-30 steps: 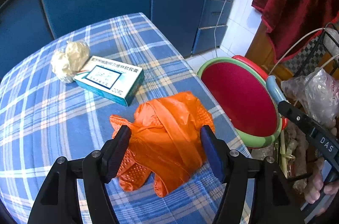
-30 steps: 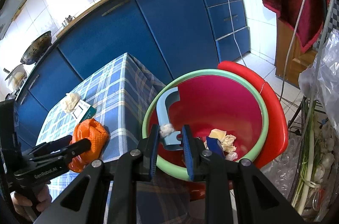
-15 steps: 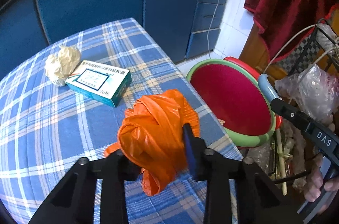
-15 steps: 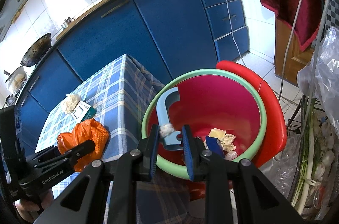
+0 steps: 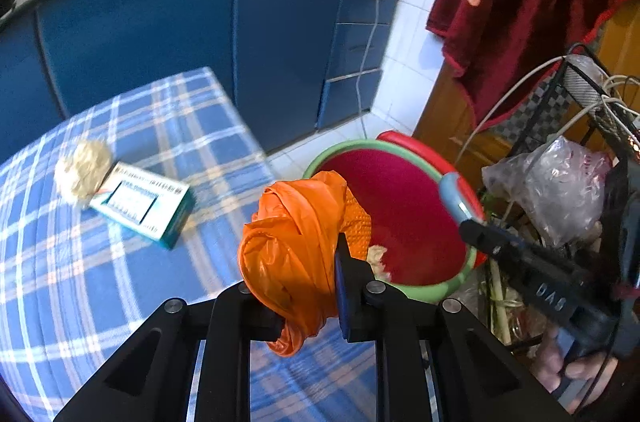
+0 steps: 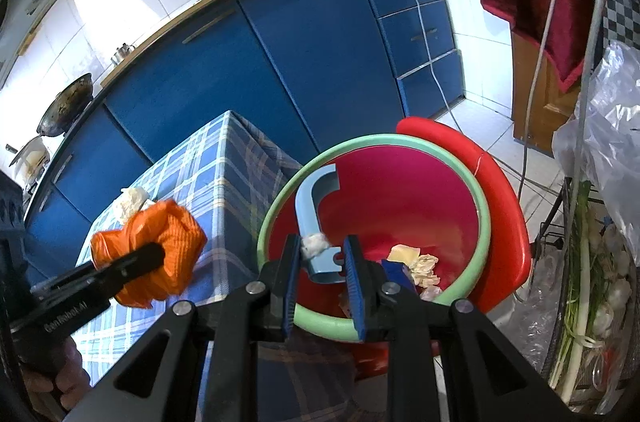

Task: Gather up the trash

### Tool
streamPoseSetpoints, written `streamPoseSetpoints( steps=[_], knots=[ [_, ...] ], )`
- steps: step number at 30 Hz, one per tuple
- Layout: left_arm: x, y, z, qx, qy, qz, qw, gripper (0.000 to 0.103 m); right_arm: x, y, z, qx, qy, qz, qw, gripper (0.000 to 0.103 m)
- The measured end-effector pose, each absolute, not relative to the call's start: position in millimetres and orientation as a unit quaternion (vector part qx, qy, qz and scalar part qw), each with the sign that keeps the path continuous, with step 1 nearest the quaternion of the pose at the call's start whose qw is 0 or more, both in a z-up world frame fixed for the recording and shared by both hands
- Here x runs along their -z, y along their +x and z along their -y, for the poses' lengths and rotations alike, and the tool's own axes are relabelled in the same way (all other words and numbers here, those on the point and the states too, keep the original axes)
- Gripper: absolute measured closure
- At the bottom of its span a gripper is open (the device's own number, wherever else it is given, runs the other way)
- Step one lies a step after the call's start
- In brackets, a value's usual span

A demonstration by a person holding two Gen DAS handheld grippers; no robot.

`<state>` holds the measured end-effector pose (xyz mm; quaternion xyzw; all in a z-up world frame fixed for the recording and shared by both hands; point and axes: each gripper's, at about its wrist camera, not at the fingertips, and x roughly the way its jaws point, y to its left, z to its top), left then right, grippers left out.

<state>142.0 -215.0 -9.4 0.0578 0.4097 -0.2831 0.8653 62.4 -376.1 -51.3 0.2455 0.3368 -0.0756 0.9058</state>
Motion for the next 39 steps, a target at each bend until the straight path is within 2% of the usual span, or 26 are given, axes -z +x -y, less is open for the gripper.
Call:
streamPoseSetpoints(
  steps=[21, 23, 25, 29, 32, 39],
  knots=[
    [30, 169, 293, 0.313, 0.102, -0.416, 0.847, 0.082, 78, 69, 413, 0.116, 0.272, -0.355, 0.887, 0.079],
    [34, 172, 296, 0.311, 0.098, -0.426, 0.844, 0.075, 80, 71, 415, 0.117, 0.273, -0.358, 0.885, 0.078],
    [36, 174, 298, 0.314, 0.092, -0.433, 0.840, 0.074, 83, 72, 416, 0.117, 0.276, -0.360, 0.883, 0.076],
    [36, 172, 301, 0.322, 0.089, -0.430, 0.839, 0.065, 85, 72, 418, 0.120, 0.281, -0.362, 0.881, 0.076],
    [33, 170, 301, 0.319, 0.095, -0.423, 0.843, 0.059, 84, 70, 419, 0.119, 0.287, -0.358, 0.880, 0.065],
    [26, 169, 293, 0.314, 0.089, -0.416, 0.849, 0.058, 80, 66, 418, 0.122, 0.287, -0.352, 0.883, 0.061]
  ],
)
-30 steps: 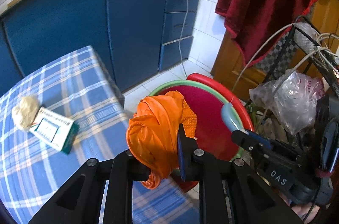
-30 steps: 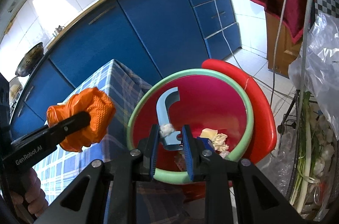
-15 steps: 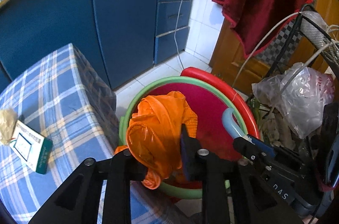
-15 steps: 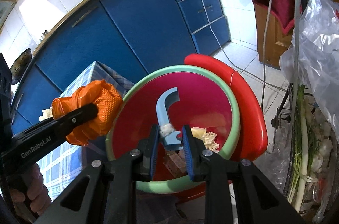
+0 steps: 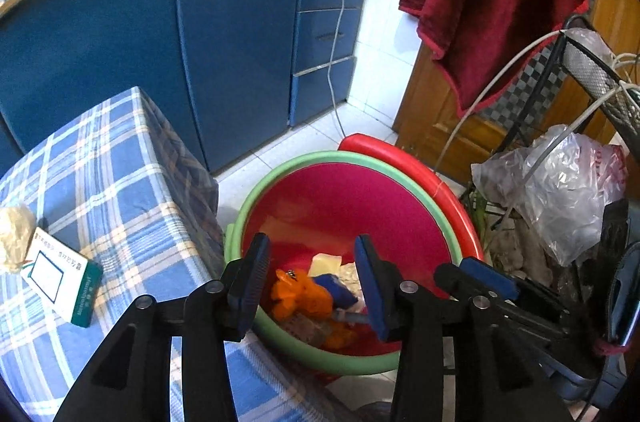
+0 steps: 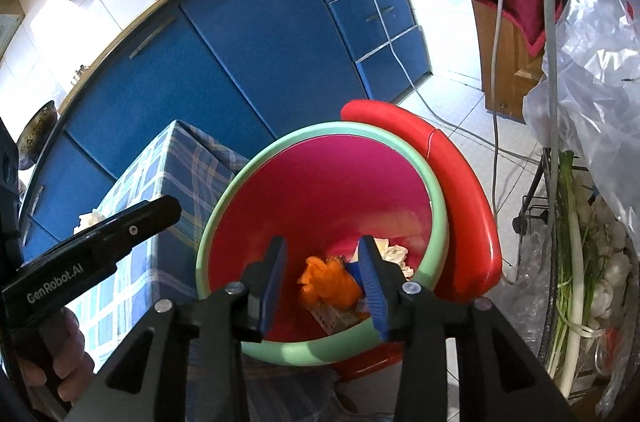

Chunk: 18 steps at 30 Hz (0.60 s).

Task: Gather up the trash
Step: 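Open both tools to drop the glove and hook into the bin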

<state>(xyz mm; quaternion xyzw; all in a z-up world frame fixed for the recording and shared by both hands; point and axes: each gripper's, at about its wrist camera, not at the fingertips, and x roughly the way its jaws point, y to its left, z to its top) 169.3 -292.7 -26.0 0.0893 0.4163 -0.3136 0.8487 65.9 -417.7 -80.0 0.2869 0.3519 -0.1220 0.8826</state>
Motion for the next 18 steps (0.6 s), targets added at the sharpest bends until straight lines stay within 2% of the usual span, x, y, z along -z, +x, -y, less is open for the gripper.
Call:
streamPoseSetpoints(
  steps=[18],
  knots=[
    [4, 155, 240, 0.280, 0.058, -0.403, 0.869, 0.058, 51, 56, 390, 0.110, 0.270, -0.330, 0.898, 0.056]
  ],
)
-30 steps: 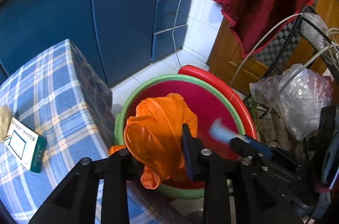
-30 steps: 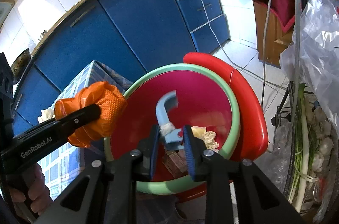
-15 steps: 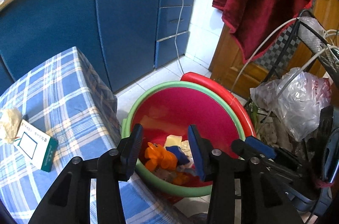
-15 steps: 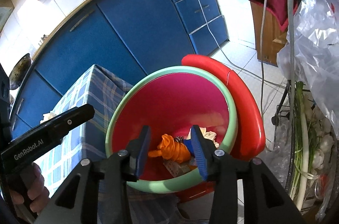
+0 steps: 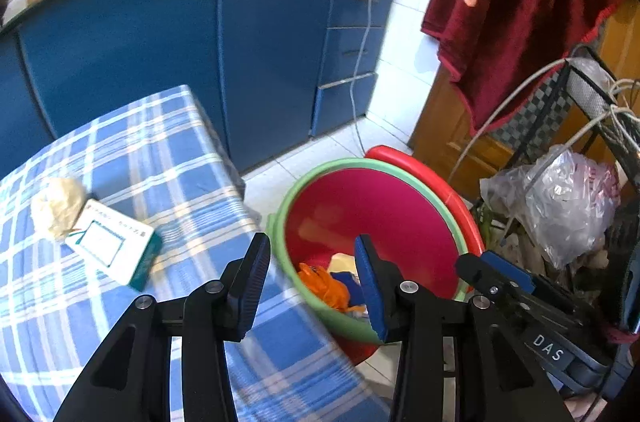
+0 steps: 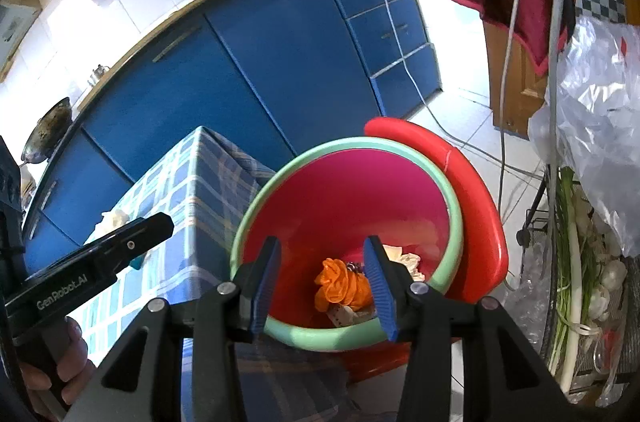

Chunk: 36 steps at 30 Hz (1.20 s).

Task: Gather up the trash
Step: 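Open both tools to drop the glove and hook into the bin, then move both open tools back over the paper and teal box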

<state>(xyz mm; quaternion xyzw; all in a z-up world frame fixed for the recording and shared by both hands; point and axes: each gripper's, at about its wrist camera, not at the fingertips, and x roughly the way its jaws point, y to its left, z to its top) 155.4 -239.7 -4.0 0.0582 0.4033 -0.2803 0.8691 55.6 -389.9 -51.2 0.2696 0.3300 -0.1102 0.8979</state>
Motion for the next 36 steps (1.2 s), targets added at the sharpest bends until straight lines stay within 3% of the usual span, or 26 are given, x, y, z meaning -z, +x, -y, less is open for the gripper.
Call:
streamPoseSetpoints(
  steps=[36],
  knots=[
    [-9, 162, 33, 0.074, -0.025, -0.404, 0.912, 0.047, 7, 135, 227, -0.056, 0.131, -0.357, 0.923, 0.041]
  ],
)
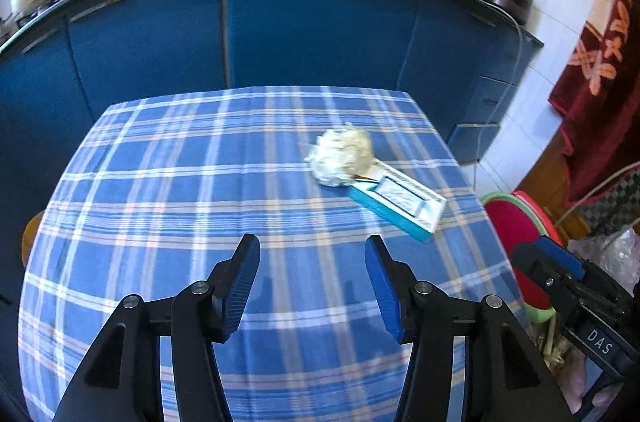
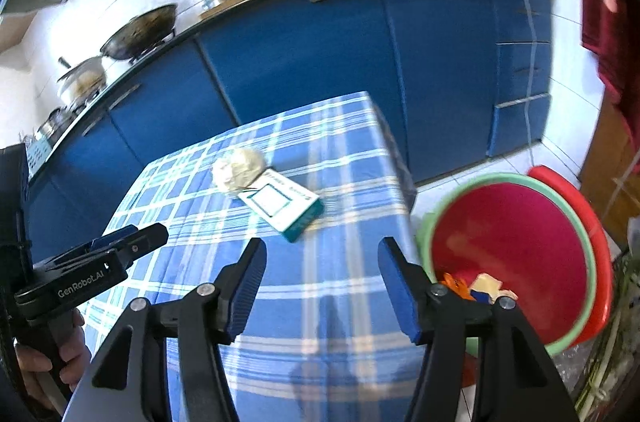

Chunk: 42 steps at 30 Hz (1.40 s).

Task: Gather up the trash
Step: 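Move both open tools back over the paper and teal box, then grasp the teal medicine box with the right tool while the left tool grasps the crumpled paper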

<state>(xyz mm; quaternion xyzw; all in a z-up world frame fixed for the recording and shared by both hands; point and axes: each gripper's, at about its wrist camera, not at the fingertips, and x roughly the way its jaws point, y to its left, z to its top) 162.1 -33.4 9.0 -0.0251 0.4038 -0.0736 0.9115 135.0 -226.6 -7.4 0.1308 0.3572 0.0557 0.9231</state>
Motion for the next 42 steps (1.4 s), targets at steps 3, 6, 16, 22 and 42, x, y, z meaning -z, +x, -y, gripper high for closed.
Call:
streamPoseSetpoints(
  steps=[3, 6, 16, 22, 42],
  knots=[
    [-7, 168, 24, 0.063, -0.028, -0.407, 0.911, 0.046, 11, 149, 214, -0.066, 0.116, -0.369, 0.920, 0.038],
    [-3, 175, 17, 0.051, -0.030, -0.411, 0.910, 0.046, 17, 162, 204, -0.076, 0.106, -0.380, 0.916, 0.036],
    [15, 195, -2, 0.030, -0.040, -0.428, 0.903, 0.046, 37, 204, 185, -0.072, 0.057, -0.410, 0.907, 0.028],
    [20, 202, -7, 0.024, -0.045, -0.433, 0.900, 0.046, 45, 225, 178, -0.077, 0.035, -0.420, 0.904, 0.024],
    [19, 211, 1, 0.034, -0.024, -0.431, 0.901, 0.046, 56, 241, 170, -0.100, -0.001, -0.426, 0.899, 0.032]
  ],
)
